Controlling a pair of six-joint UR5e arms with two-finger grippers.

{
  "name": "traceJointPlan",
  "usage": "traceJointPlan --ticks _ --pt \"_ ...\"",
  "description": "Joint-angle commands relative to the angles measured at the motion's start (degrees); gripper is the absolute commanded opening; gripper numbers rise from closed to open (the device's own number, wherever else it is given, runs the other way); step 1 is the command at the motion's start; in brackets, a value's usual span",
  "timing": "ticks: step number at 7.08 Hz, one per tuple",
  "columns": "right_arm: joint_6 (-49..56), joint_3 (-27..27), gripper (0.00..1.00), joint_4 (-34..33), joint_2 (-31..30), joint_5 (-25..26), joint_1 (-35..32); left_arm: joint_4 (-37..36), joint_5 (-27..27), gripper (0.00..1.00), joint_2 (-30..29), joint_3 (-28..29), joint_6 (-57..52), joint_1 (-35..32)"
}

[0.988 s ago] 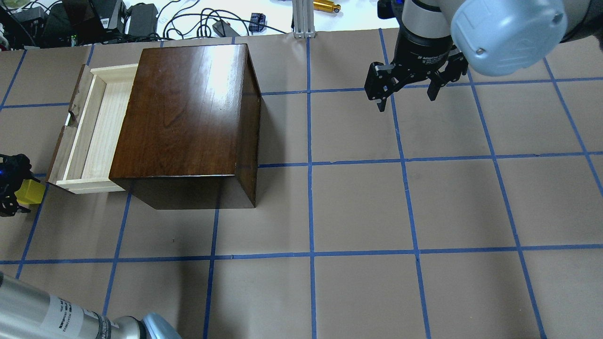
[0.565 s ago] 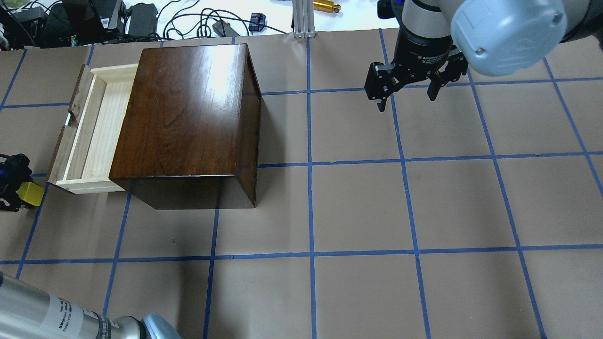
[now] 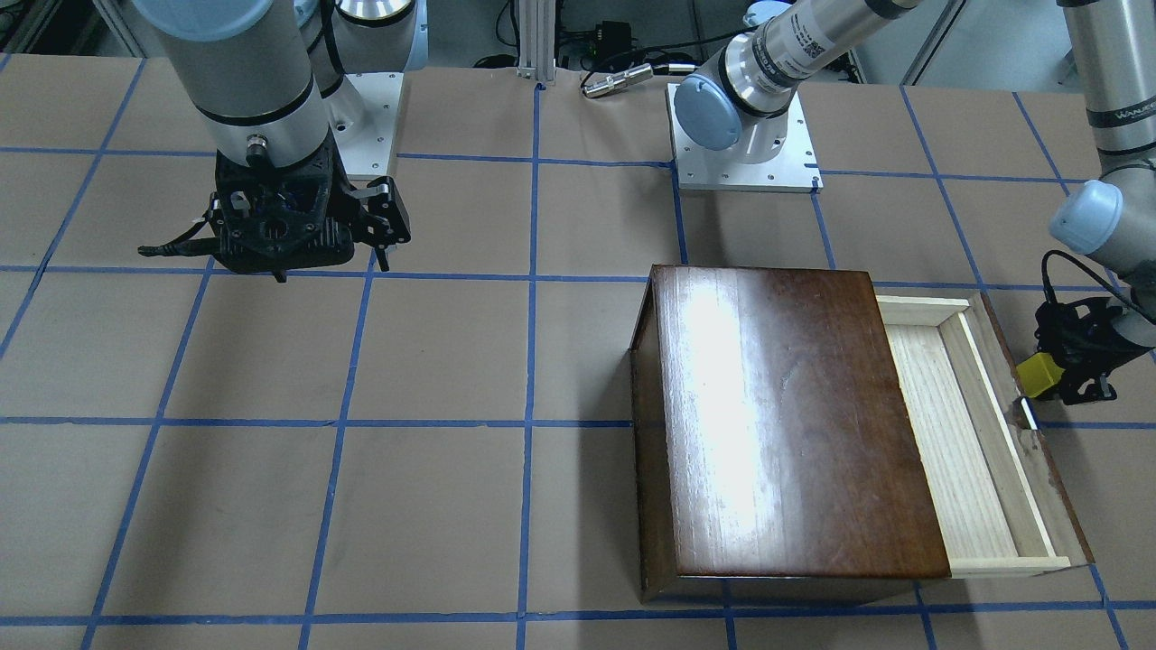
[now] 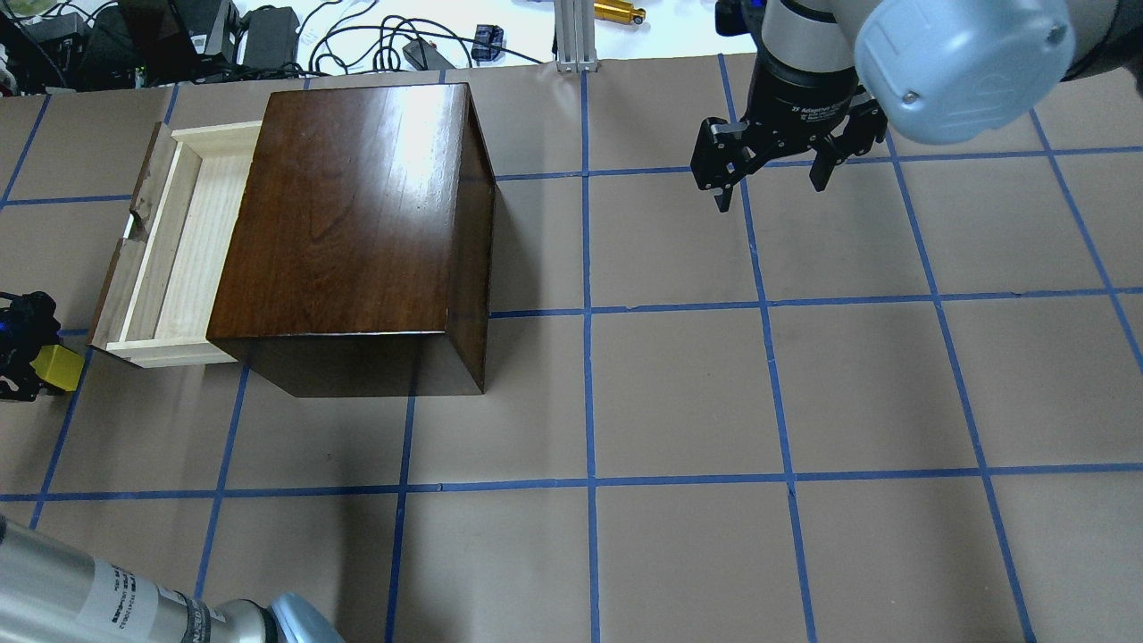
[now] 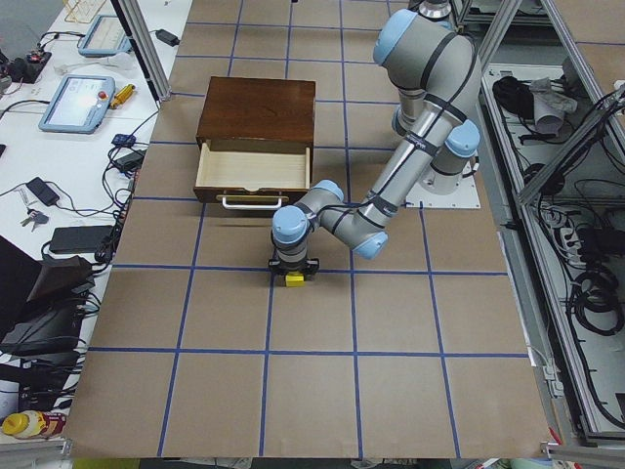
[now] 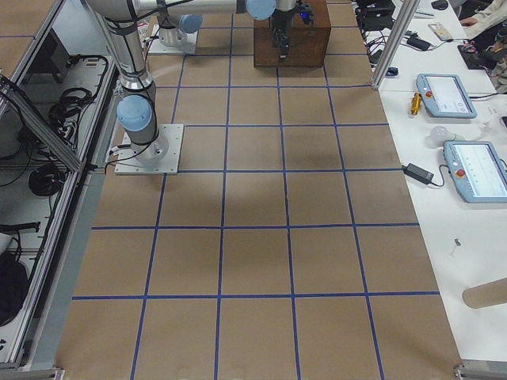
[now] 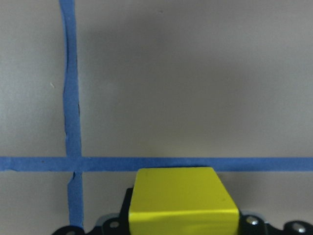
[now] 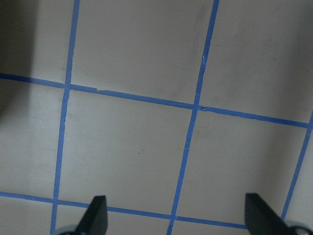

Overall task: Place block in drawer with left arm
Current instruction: 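Lift the yellow cube with the left gripper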

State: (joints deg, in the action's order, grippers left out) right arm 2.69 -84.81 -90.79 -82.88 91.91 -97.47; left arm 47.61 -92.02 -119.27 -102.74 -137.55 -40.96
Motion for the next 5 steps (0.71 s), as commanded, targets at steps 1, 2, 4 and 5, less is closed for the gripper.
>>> traceJointPlan --ticks 1,2,4,5 --pt "-0.05 0.0 1.0 0.0 0.0 0.02 0.0 0.03 0.0 0.0 0.0 0.0 0.0 0.0" --pt "0.04 0.0 1.0 0.0 0.0 0.02 0.0 0.03 0.0 0.0 0.09 0.08 0.09 0.0" --pt "0.04 0.0 1.0 0.0 0.0 0.02 0.0 1.68 -0.18 0.0 3.5 1.31 0.27 -0.26" --pt "-0.05 0.0 1.0 0.0 0.0 0.02 0.0 7.88 0.08 0.0 6.21 2.71 0.62 -0.87"
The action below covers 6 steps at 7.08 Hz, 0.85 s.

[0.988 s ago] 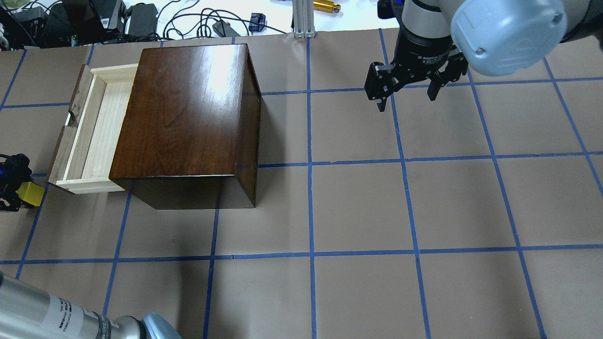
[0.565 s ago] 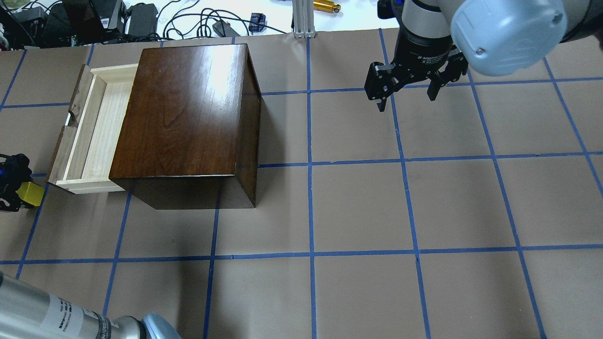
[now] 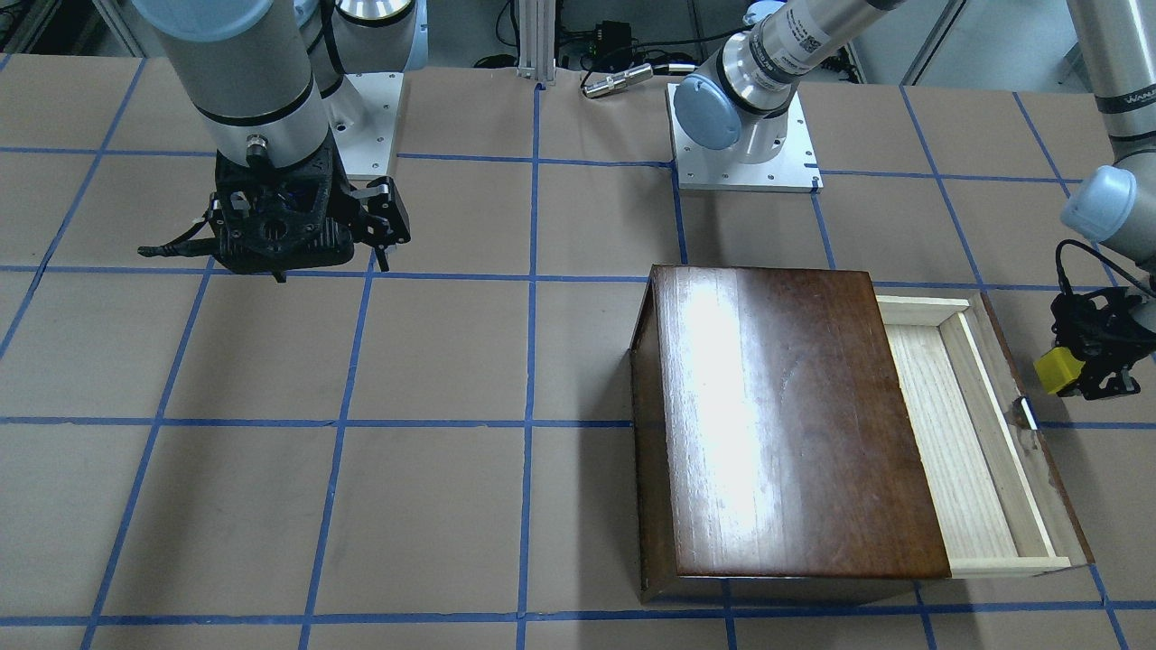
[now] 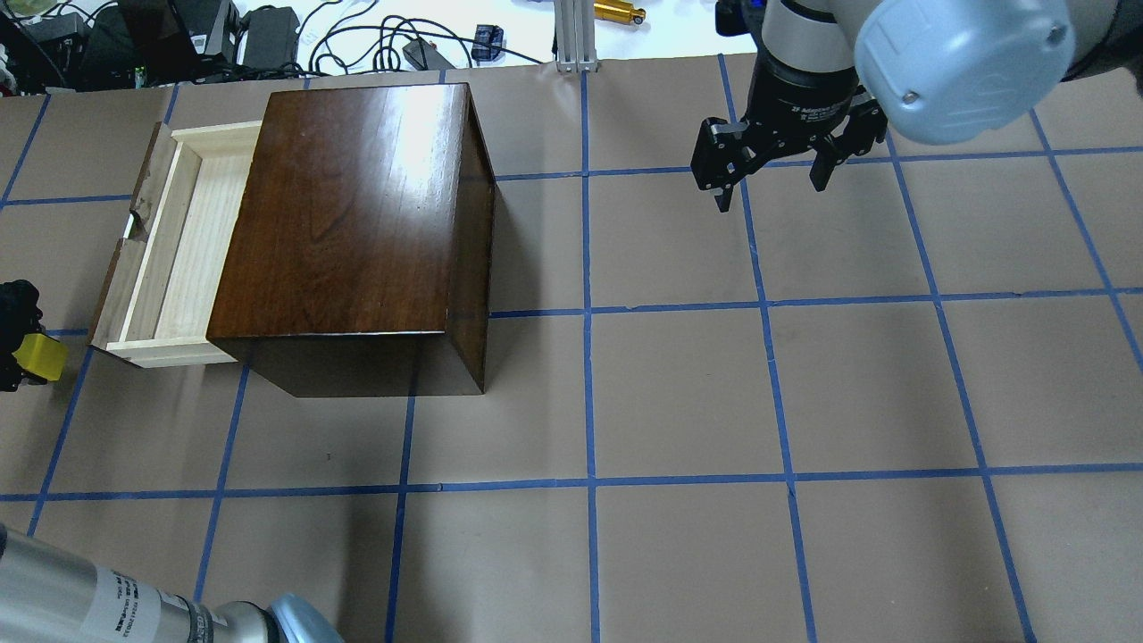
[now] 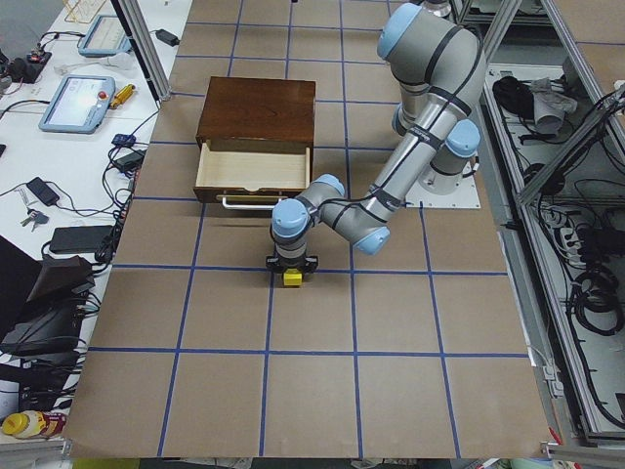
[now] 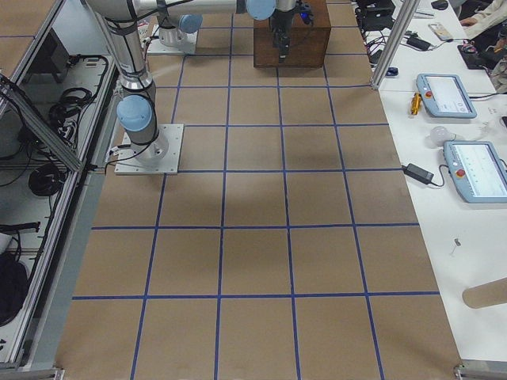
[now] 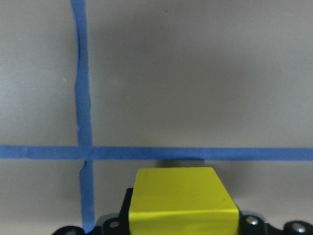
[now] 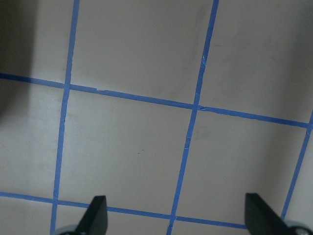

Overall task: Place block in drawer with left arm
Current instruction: 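Lift the yellow cube with the left gripper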

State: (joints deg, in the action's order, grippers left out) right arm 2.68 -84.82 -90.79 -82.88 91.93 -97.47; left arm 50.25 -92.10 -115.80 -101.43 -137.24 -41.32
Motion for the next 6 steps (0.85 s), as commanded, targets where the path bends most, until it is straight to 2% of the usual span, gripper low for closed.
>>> traceJointPlan --ticks 1,3,6 --pt "-0.05 0.0 1.0 0.0 0.0 0.0 0.0 10.87 2.16 0.0 5.04 4.89 0.75 -0.6" --pt "0.04 0.0 1.0 0.0 0.0 0.0 0.0 21.69 4.97 0.0 8.21 13.15 4.15 -2.17" --pt "0.04 0.0 1.0 0.0 0.0 0.0 0.0 25.5 5.08 0.0 12.78 14.86 12.23 -8.67"
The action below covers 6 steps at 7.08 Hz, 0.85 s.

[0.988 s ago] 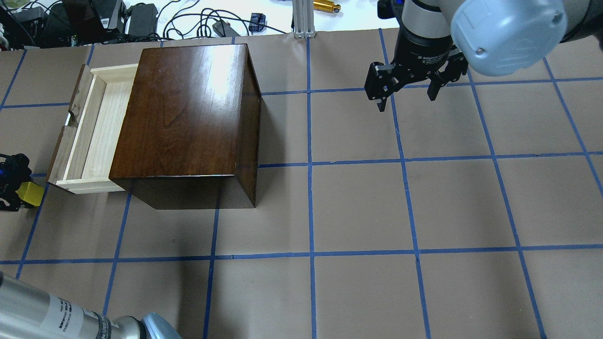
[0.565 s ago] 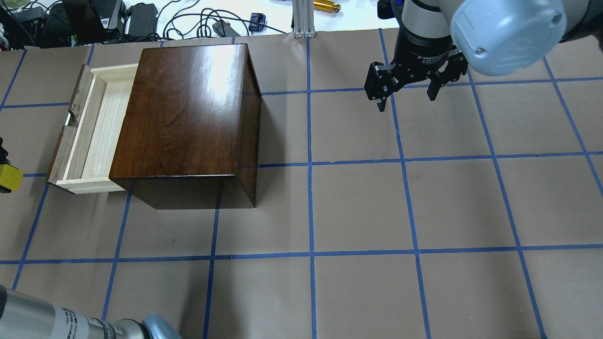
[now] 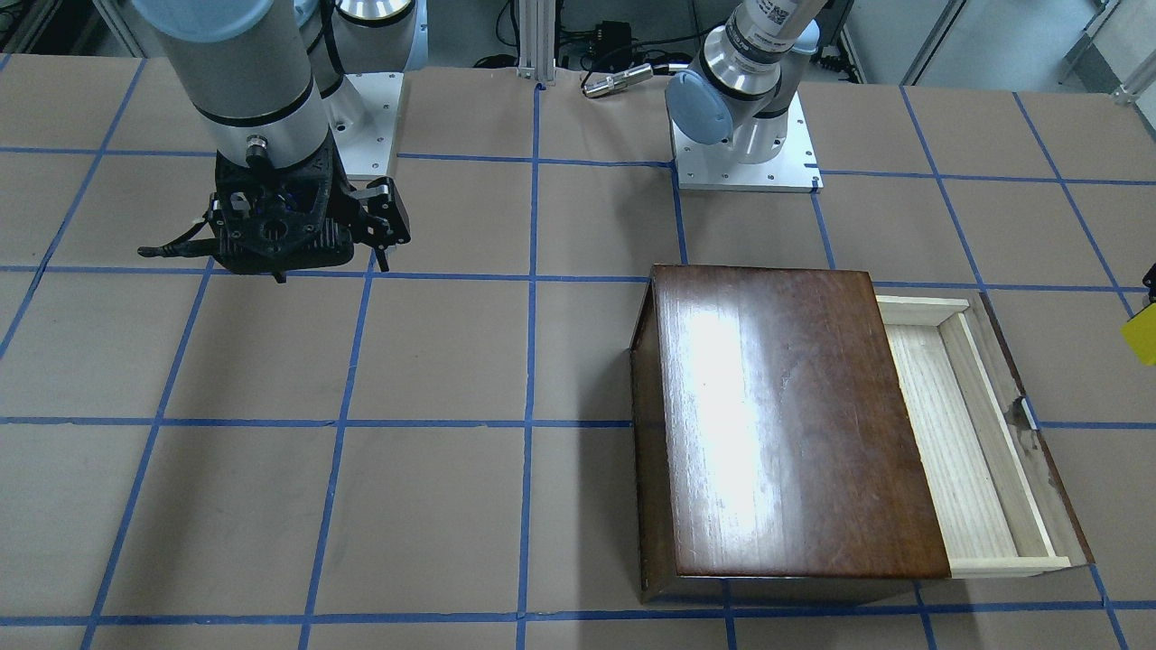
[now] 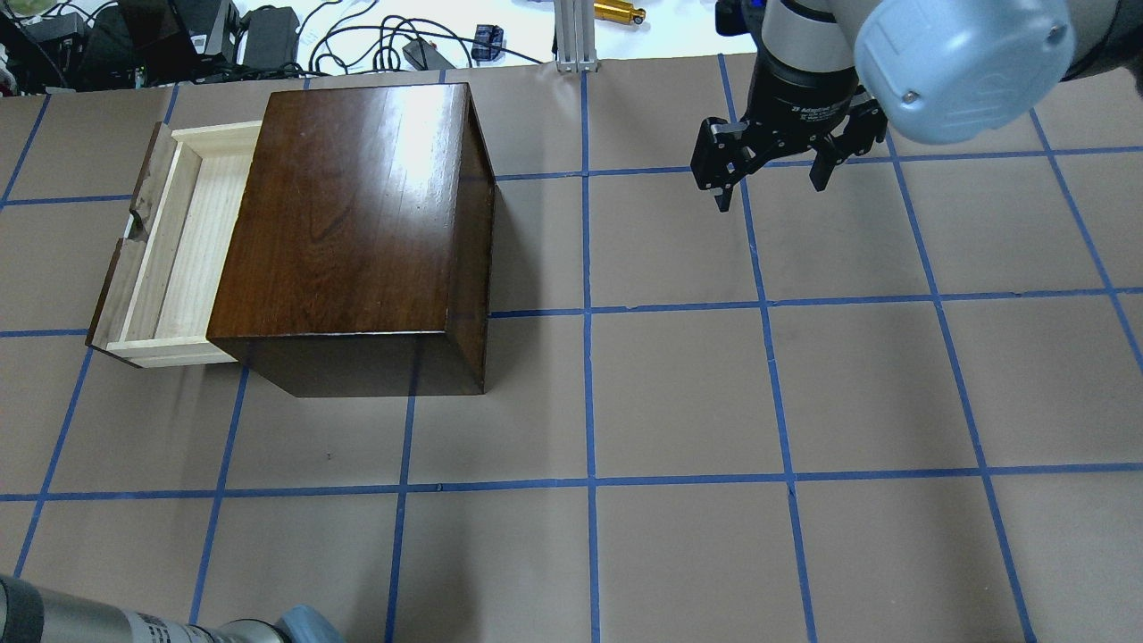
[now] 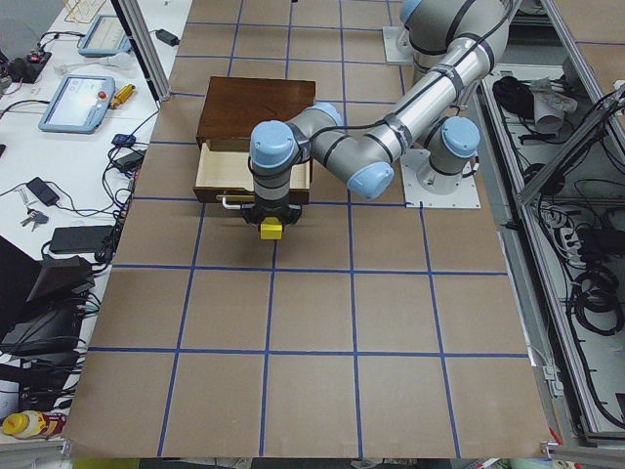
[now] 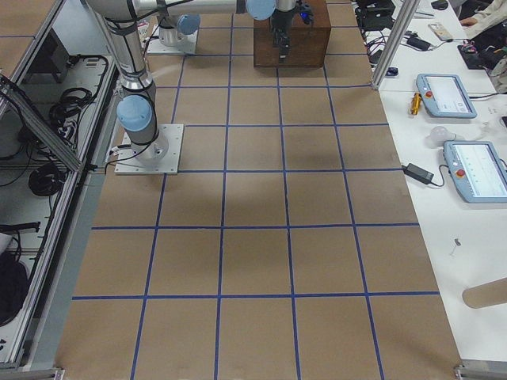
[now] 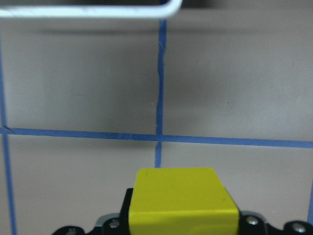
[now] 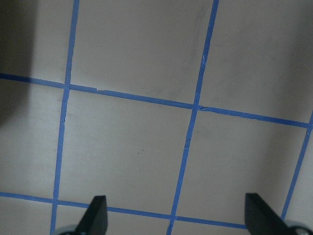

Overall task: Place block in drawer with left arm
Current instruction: 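Lift the yellow cube with the left gripper, then carry the cube over the open drawer and lower it inside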

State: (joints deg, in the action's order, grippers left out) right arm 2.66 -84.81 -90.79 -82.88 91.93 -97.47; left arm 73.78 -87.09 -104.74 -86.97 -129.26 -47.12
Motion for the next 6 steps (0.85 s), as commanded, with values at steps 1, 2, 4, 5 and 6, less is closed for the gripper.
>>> traceJointPlan --ticks 1,2,4,5,6 --pt "-0.03 0.0 1.0 0.0 0.0 0.0 0.0 2.15 0.17 0.0 1.99 0.05 8.89 -6.37" --pt "0.06 0.0 1.0 0.0 0.0 0.0 0.0 2.15 0.26 0.0 1.3 -0.22 11.29 -10.15" --pt "0.06 0.0 1.0 0.0 0.0 0.0 0.0 2.07 0.26 0.0 -0.02 -0.48 16.3 -18.24" --pt "-0.03 0.0 1.0 0.0 0.0 0.0 0.0 2.07 0.52 0.0 -1.33 -0.74 16.5 -19.41" --pt "-0.03 0.0 1.0 0.0 0.0 0.0 0.0 1.37 0.17 0.0 -2.82 -2.14 16.24 -19.42"
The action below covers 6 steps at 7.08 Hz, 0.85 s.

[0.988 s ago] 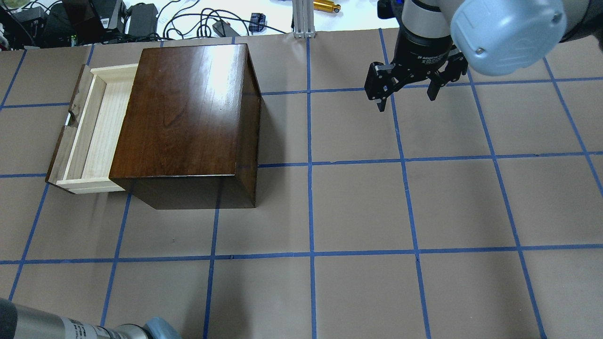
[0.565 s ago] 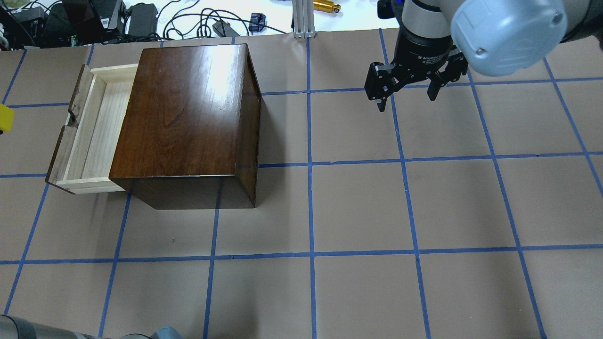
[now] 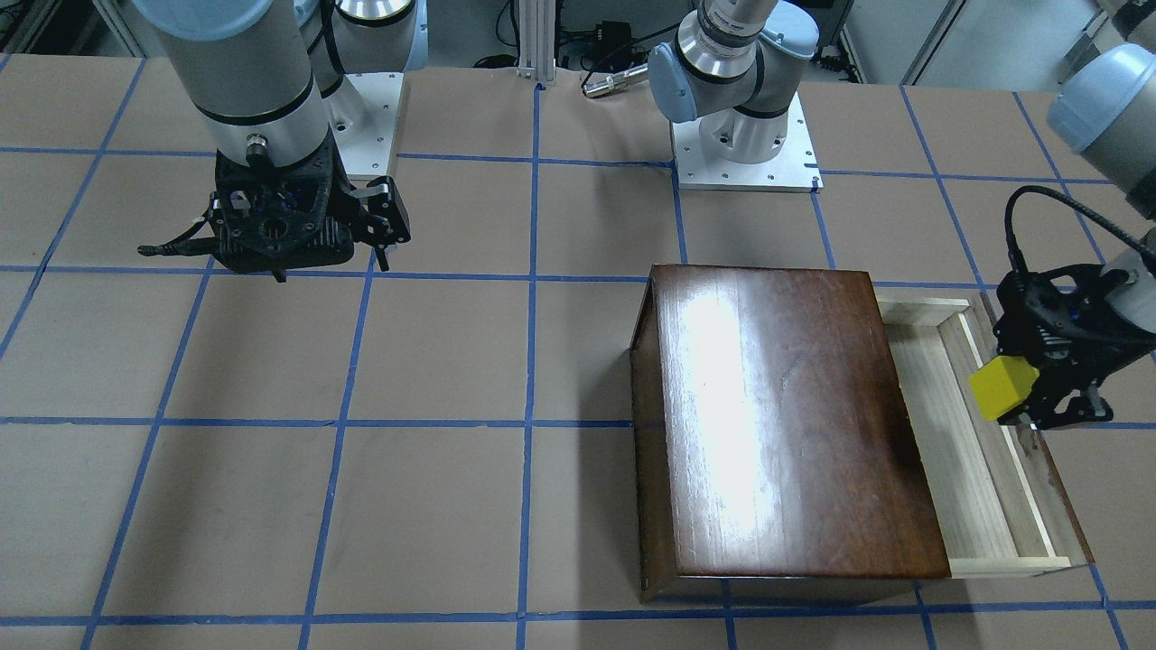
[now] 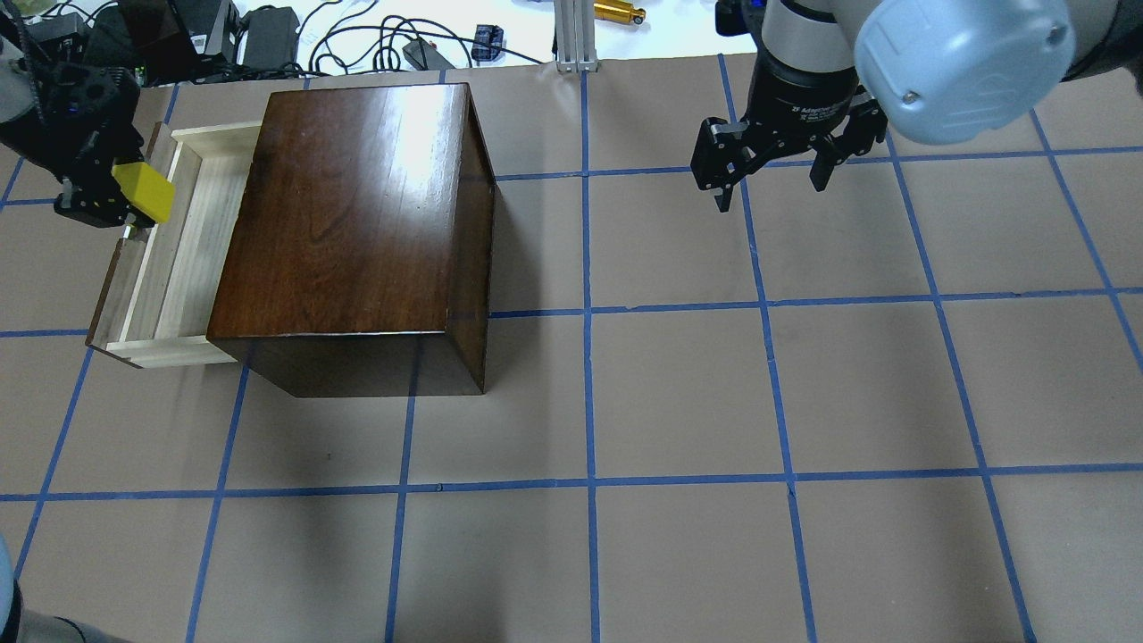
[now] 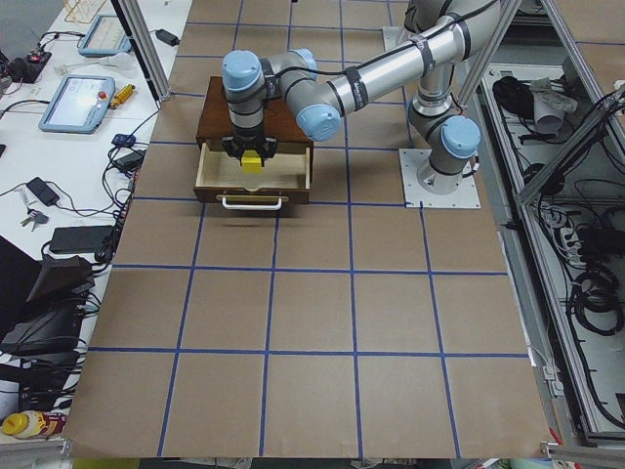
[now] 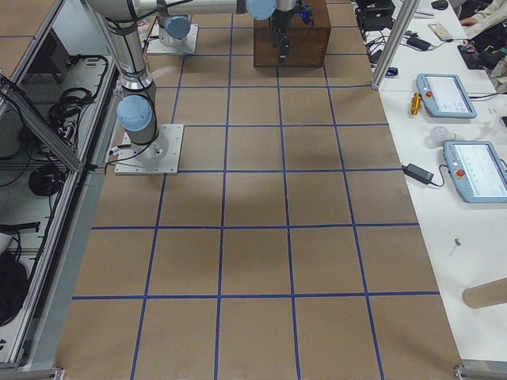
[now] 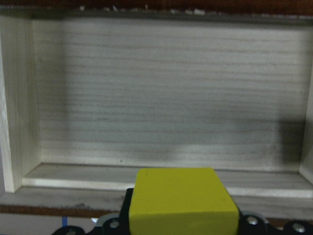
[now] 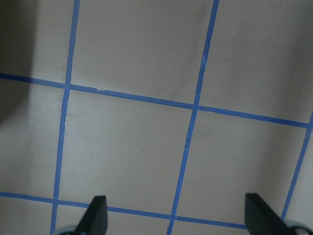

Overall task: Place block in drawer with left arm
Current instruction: 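Carry the cube over the open drawer and lower it inside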

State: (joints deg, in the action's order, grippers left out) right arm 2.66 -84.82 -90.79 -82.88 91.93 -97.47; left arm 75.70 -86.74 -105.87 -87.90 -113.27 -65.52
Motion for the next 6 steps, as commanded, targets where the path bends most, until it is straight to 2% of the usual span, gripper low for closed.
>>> traceJointPlan --ticks 1,4,5,6 --pt "-0.03 0.0 1.0 0.0 0.0 0.01 0.0 -0.73 -0.36 0.0 -2.92 -2.88 0.33 -1.1" --pt "0.06 0.0 1.0 0.0 0.0 0.01 0.0 -1.0 -0.53 0.0 -4.08 -5.88 0.86 -1.37" --pt "0.06 0.0 1.0 0.0 0.0 0.01 0.0 -2.22 -0.45 0.58 -4.08 -6.06 0.86 -1.37" --pt "-0.03 0.0 1.0 0.0 0.0 0.01 0.0 -2.32 -0.53 0.96 -3.99 -5.8 0.95 -1.37"
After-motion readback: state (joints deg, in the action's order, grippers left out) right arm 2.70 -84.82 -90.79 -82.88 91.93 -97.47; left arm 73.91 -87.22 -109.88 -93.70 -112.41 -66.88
